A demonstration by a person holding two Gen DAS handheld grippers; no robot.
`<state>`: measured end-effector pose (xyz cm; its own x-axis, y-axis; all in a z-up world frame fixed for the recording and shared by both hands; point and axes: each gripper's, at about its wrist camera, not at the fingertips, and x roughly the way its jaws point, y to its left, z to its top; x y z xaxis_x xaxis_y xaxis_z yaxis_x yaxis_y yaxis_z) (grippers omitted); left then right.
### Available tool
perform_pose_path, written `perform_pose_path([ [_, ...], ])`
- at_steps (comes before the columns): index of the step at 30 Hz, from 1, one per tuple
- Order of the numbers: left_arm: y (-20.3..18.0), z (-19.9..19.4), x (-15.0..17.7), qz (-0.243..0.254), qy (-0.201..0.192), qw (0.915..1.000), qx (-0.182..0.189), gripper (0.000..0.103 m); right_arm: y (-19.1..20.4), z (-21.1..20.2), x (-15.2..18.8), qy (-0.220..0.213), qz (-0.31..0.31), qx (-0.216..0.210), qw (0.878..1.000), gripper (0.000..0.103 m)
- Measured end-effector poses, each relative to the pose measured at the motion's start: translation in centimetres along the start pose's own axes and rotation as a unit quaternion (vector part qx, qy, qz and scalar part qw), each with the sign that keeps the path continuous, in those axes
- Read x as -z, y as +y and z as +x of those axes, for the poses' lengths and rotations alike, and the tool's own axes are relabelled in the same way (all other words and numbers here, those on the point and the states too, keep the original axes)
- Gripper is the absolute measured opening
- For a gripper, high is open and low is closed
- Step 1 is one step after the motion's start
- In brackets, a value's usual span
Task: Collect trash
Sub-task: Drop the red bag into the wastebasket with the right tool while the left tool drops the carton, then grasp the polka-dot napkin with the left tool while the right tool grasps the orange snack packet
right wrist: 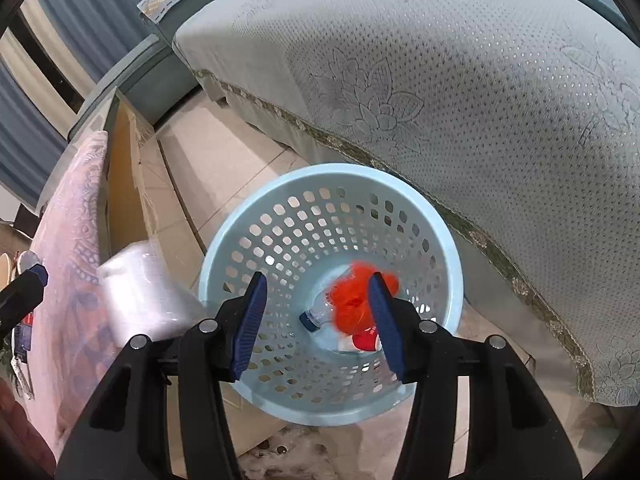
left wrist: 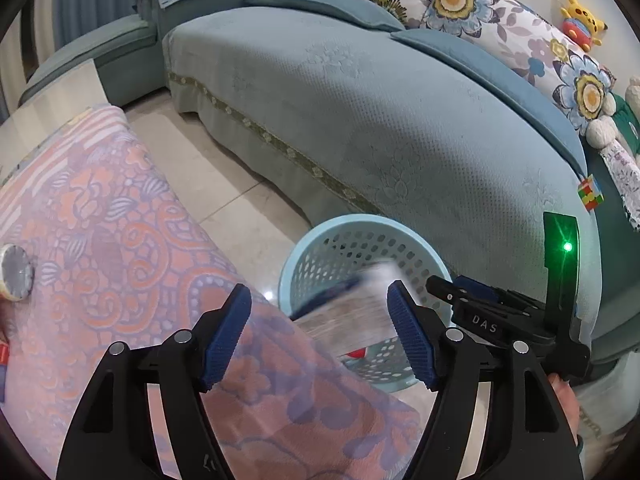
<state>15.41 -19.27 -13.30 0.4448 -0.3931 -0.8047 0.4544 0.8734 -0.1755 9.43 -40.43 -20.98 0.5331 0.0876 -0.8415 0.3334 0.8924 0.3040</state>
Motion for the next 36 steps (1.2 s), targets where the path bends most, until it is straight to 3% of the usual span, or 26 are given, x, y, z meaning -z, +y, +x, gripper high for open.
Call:
perform_pose_path([
  [11, 1.1, -3.8, 0.3, -0.002, -0.034, 0.9994, -0.007, 0.069, 2.9, -2.8, -0.1, -0.034, -0.03, -0.02, 0.999, 0.049],
  [17, 4.2, -10.8, 0.9, -0.019, -0.088, 0.9952, -0.038, 0.07, 8.7, -7.5, 0.1, -0.092, -0.096, -0.079, 0.988, 0.049],
  [19, 5.5, -13.2, 1.4, -0.03, -0.107, 0.9924, -0.053, 0.075, 10.8, -8.8, 0.4, -0.107, -0.119, -0.099, 0.982, 0.049],
  [23, 9.7, -18.8, 4.2, -0.073, -0.148, 0.9811, -0.102, 0.081, 16.7, -11.2, 1.8, -0.132, -0.184, -0.145, 0.963, 0.049],
  [27, 15.5, -23.5, 9.0, -0.134, -0.166, 0.9614, -0.174, 0.083, 22.4, -12.0, 3.7, -0.133, -0.24, -0.175, 0.945, 0.049],
  [33, 22.6, -25.7, 15.4, -0.193, -0.135, 0.9356, -0.263, 0.082, 29.2, -11.1, 6.6, -0.117, -0.295, -0.198, 0.928, 0.051],
  [36, 25.5, -25.8, 18.0, -0.218, -0.122, 0.9258, -0.284, 0.082, 31.2, -10.3, 7.6, -0.114, -0.307, -0.203, 0.923, 0.057],
])
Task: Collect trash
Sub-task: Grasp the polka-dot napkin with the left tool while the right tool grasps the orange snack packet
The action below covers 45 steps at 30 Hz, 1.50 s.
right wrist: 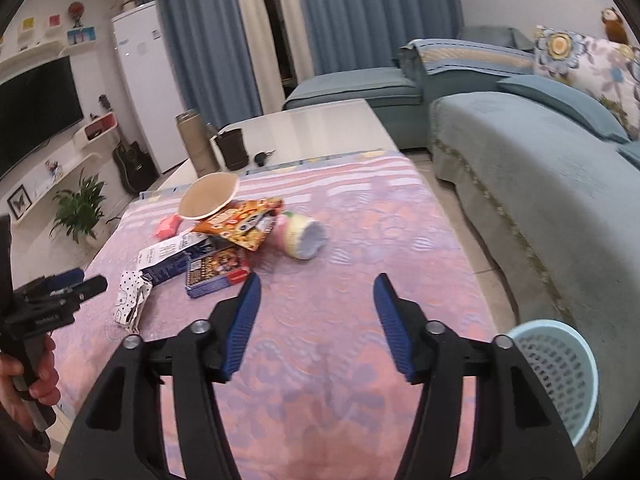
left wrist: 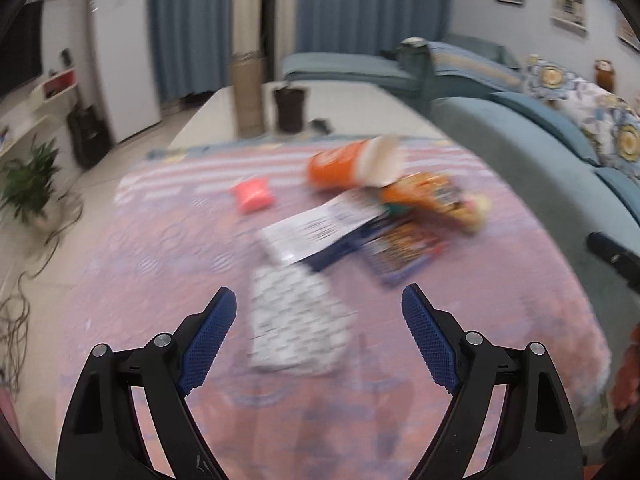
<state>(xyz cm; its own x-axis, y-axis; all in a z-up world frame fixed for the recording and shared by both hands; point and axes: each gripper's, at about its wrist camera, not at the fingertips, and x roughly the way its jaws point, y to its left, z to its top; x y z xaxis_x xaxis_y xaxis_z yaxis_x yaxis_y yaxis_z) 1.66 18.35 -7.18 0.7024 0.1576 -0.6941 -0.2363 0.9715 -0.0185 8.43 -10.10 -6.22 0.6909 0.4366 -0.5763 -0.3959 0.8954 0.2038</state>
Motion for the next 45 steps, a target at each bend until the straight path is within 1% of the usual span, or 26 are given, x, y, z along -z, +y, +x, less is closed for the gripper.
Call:
perform_pose_path([
  [3, 2.9, 1.7, 0.7, -0.016, 0.013, 0.9998, -0.006, 0.081, 1.1, 1.7, -0.5, 0.005, -0.007, -0.013, 1.0, 0.057],
  [8, 5.2, 4.7, 1.4, -0.032, 0.041, 0.9986, 0.001, 0.079, 2.6, 5.4, -2.6, 0.012, -0.03, -0.017, 0.999, 0.059],
  [9, 5.3, 5.2, 1.8, -0.037, 0.044, 0.9983, 0.004, 0.077, 3.0, 6.2, -3.0, 0.015, -0.035, -0.018, 0.999, 0.059],
  [10, 5.5, 5.7, 1.9, -0.042, 0.049, 0.9979, 0.011, 0.073, 3.2, 6.8, -3.2, 0.018, -0.039, -0.02, 0.999, 0.059],
  [12, 5.5, 6.6, 2.0, -0.048, 0.06, 0.9966, 0.028, 0.067, 4.2, 8.2, -3.8, 0.021, -0.051, -0.022, 0.998, 0.059],
  [14, 5.2, 7.2, 2.0, -0.048, 0.069, 0.9957, 0.038, 0.065, 5.3, 9.5, -4.2, 0.026, -0.067, -0.029, 0.997, 0.059],
  [17, 4.5, 7.5, 2.2, -0.032, 0.07, 0.9966, 0.03, 0.054, 7.4, 11.1, -4.2, 0.034, -0.094, -0.03, 0.995, 0.059],
  [19, 4.0, 7.6, 2.2, -0.024, 0.071, 0.9967, 0.031, 0.037, 8.5, 12.0, -4.1, 0.038, -0.106, -0.033, 0.993, 0.059],
  [20, 3.8, 7.6, 2.3, -0.018, 0.07, 0.9971, 0.024, 0.031, 9.1, 12.5, -4.0, 0.041, -0.114, -0.032, 0.992, 0.059],
  [21, 3.6, 7.5, 2.4, -0.012, 0.067, 0.9976, 0.015, 0.021, 9.9, 13.0, -3.9, 0.043, -0.125, -0.03, 0.991, 0.059],
  [22, 3.5, 7.5, 2.4, -0.009, 0.065, 0.9978, 0.01, 0.016, 10.5, 13.3, -3.9, 0.044, -0.134, -0.027, 0.99, 0.06],
  [23, 3.3, 7.4, 2.5, -0.005, 0.062, 0.9981, 0.005, 0.014, 11.0, 13.7, -3.7, 0.045, -0.144, -0.024, 0.988, 0.06],
  [24, 3.2, 7.2, 2.5, -0.004, 0.059, 0.9982, 0.004, 0.011, 11.4, 13.9, -3.6, 0.047, -0.152, -0.021, 0.987, 0.063],
  [25, 3.1, 7.1, 2.6, -0.001, 0.057, 0.9984, 0.004, 0.01, 11.9, 14.3, -3.5, 0.05, -0.159, -0.018, 0.986, 0.068],
  [30, 2.4, 6.8, 2.7, 0.016, 0.048, 0.9987, -0.01, 0.008, 14.0, 16.9, -2.9, 0.059, -0.204, 0.02, 0.977, 0.069],
  [32, 2.5, 6.6, 2.7, 0.015, 0.044, 0.9989, -0.005, 0.007, 14.5, 17.7, -2.8, 0.061, -0.216, 0.035, 0.974, 0.058],
  [33, 2.6, 6.6, 2.7, 0.013, 0.042, 0.999, -0.003, 0.006, 14.6, 18.0, -2.7, 0.065, -0.219, 0.036, 0.973, 0.048],
  [34, 2.7, 6.7, 2.6, 0.013, 0.04, 0.9991, -0.002, 0.004, 14.5, 18.2, -2.6, 0.072, -0.218, 0.034, 0.973, 0.04],
  [35, 2.6, 6.5, 2.6, 0.013, 0.036, 0.9993, 0.001, 0.003, 14.4, 18.4, -2.6, 0.078, -0.213, 0.035, 0.973, 0.038],
  [36, 2.5, 6.4, 2.6, 0.015, 0.033, 0.9994, 0.003, 0.002, 14.2, 18.5, -2.5, 0.082, -0.209, 0.038, 0.974, 0.03],
  [37, 2.5, 6.2, 2.6, 0.016, 0.029, 0.9995, 0.005, 0.002, 14.0, 18.4, -2.4, 0.081, -0.206, 0.044, 0.974, 0.021],
  [38, 2.5, 6.0, 2.7, 0.016, 0.025, 0.9995, 0.005, 0.002, 13.8, 18.4, -2.3, 0.078, -0.205, 0.046, 0.975, 0.015],
  [39, 2.6, 5.8, 2.7, 0.014, 0.022, 0.9996, 0.006, 0.001, 13.6, 18.2, -2.2, 0.077, -0.204, 0.045, 0.975, 0.011],
  [41, 2.8, 5.4, 2.7, 0.007, 0.015, 0.9998, 0.011, 0.001, 13.2, 17.4, -2.0, 0.071, -0.198, 0.035, 0.977, 0.006],
  [45, 2.8, 3.5, 2.8, -0.007, -0.005, 0.9998, 0.016, 0.001, 12.5, 14.0, -1.8, 0.05, -0.189, 0.01, 0.981, 0.003],
])
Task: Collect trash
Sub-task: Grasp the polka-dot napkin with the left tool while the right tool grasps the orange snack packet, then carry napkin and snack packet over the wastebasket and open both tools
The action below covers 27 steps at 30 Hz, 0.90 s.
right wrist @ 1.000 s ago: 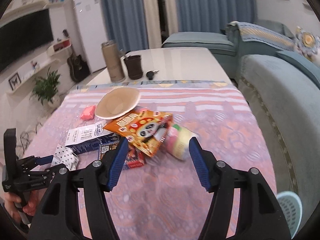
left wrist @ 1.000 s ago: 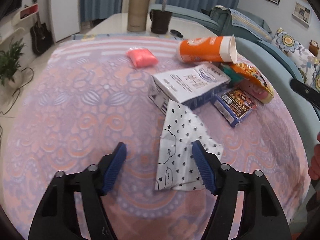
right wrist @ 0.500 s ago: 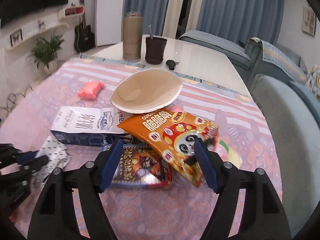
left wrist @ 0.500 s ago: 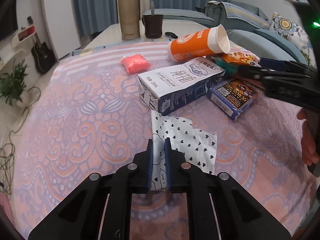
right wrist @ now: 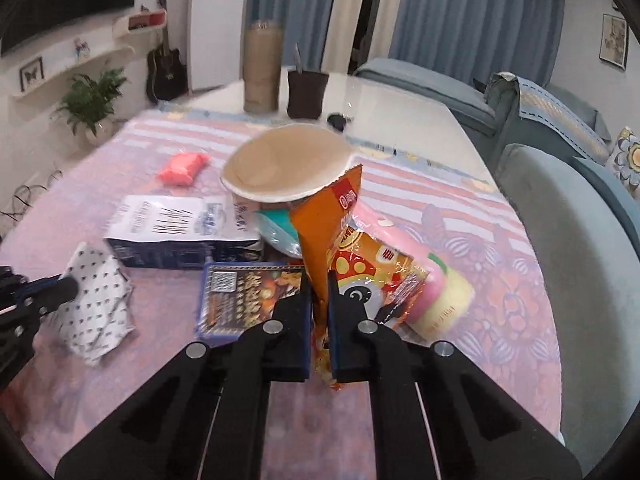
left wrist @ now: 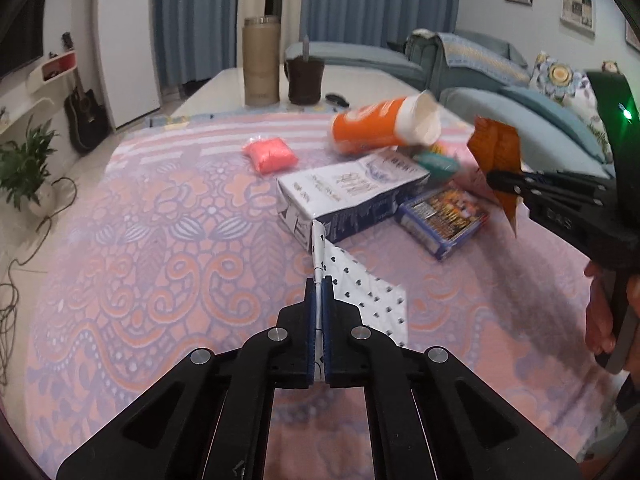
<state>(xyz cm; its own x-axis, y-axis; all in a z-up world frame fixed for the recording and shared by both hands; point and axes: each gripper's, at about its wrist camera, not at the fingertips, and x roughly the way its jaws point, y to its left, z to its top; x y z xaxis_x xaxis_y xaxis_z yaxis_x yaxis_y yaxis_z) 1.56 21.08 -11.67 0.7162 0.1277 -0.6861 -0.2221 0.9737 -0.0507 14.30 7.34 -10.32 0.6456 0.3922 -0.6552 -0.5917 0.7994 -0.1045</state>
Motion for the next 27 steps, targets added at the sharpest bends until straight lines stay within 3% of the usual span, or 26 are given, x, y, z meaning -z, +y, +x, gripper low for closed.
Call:
perform_pose_path([
  [5, -1.4, -3.2, -0.9, -0.005, -0.029, 0.999, 0.034, 0.0, -1.7, -5.1, 0.7, -0.033, 0.033, -0.026, 0.999, 0.002],
  [10, -3.9, -6.7, -2.7, -0.006, -0.065, 0.9942, 0.086, 0.0, -3.9, -10.2, 1.7, -0.063, 0.064, -0.023, 0.996, 0.003],
  [15, -8.1, -9.0, -4.5, 0.015, -0.082, 0.9867, 0.139, 0.0, -7.4, -15.1, 3.9, -0.091, 0.107, -0.002, 0.99, 0.002],
  [22, -16.1, -10.6, -6.3, 0.07, -0.095, 0.9783, 0.17, 0.0, -14.1, -19.7, 7.8, -0.111, 0.169, 0.056, 0.978, 0.002],
  [27, -22.2, -10.9, -7.6, 0.101, -0.092, 0.9706, 0.198, 0.0, -19.8, -22.1, 12.0, -0.114, 0.232, 0.091, 0.962, 0.003],
])
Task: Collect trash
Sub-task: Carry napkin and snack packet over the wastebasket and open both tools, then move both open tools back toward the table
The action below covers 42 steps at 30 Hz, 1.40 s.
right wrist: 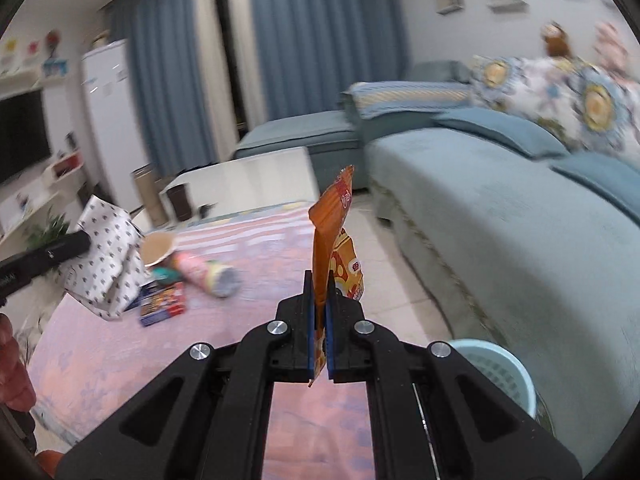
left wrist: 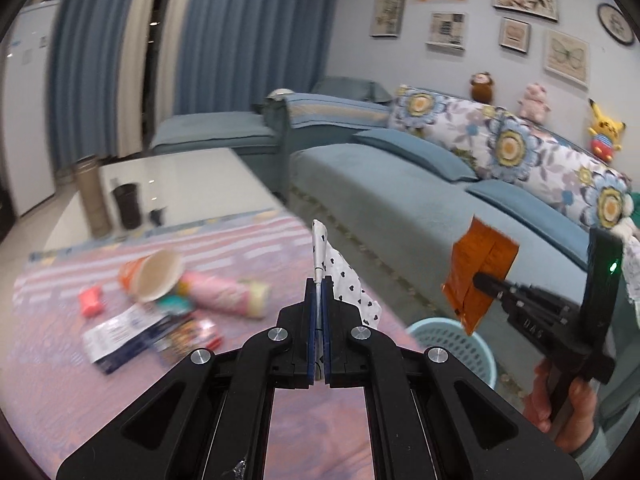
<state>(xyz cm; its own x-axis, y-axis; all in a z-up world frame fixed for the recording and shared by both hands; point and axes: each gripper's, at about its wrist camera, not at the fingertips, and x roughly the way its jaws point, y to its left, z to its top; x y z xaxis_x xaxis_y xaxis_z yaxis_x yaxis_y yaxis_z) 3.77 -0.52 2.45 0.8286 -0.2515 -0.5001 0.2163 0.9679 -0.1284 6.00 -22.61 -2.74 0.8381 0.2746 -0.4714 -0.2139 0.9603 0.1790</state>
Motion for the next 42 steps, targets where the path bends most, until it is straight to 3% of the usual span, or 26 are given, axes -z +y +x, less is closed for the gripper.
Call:
perform_pose_path([
  [4, -4.1, 2.7, -1.2, 0.019, 0.012, 0.9989, 0.041, 0.0, -6.1, -0.3, 1.3, 0.007, 0.069, 0.017, 0.997, 0.003],
  [9, -8.3, 8.0, -0.8, 0.021, 0.057, 0.9939, 0.092, 0.0, -12.8, 0.2, 4.2, 0.03, 0.147, 0.05, 0.987, 0.003],
  [13, -10.8, 12.6, 0.6, 0.031, 0.095, 0.9898, 0.102, 0.0, -16.3, 1.4, 7.4, 0.062, 0.184, 0.073, 0.978, 0.003],
  [22, -14.4, 19.4, 5.4, 0.057, 0.169, 0.9781, 0.108, 0.001, -19.9, 5.3, 12.5, 0.159, 0.235, 0.098, 0.954, 0.003],
  [29, -14.8, 21.1, 6.9, 0.06, 0.191, 0.9741, 0.106, 0.004, -21.4, 6.6, 14.4, 0.184, 0.268, 0.088, 0.942, 0.004],
  [30, -14.7, 21.3, 7.0, 0.058, 0.193, 0.9733, 0.11, 0.01, -21.4, 6.6, 14.5, 0.184, 0.27, 0.086, 0.941, 0.006],
  [33, -14.4, 21.3, 7.0, 0.055, 0.189, 0.9747, 0.106, 0.039, -21.7, 7.0, 14.2, 0.184, 0.273, 0.089, 0.94, 0.019],
  [35, -14.3, 21.1, 6.9, 0.055, 0.185, 0.9756, 0.103, 0.041, -21.7, 6.8, 14.1, 0.179, 0.272, 0.091, 0.941, 0.025],
  [42, -13.5, 20.6, 6.4, 0.046, 0.181, 0.9765, 0.107, 0.041, -20.9, 6.0, 13.2, 0.168, 0.255, 0.086, 0.948, 0.026],
])
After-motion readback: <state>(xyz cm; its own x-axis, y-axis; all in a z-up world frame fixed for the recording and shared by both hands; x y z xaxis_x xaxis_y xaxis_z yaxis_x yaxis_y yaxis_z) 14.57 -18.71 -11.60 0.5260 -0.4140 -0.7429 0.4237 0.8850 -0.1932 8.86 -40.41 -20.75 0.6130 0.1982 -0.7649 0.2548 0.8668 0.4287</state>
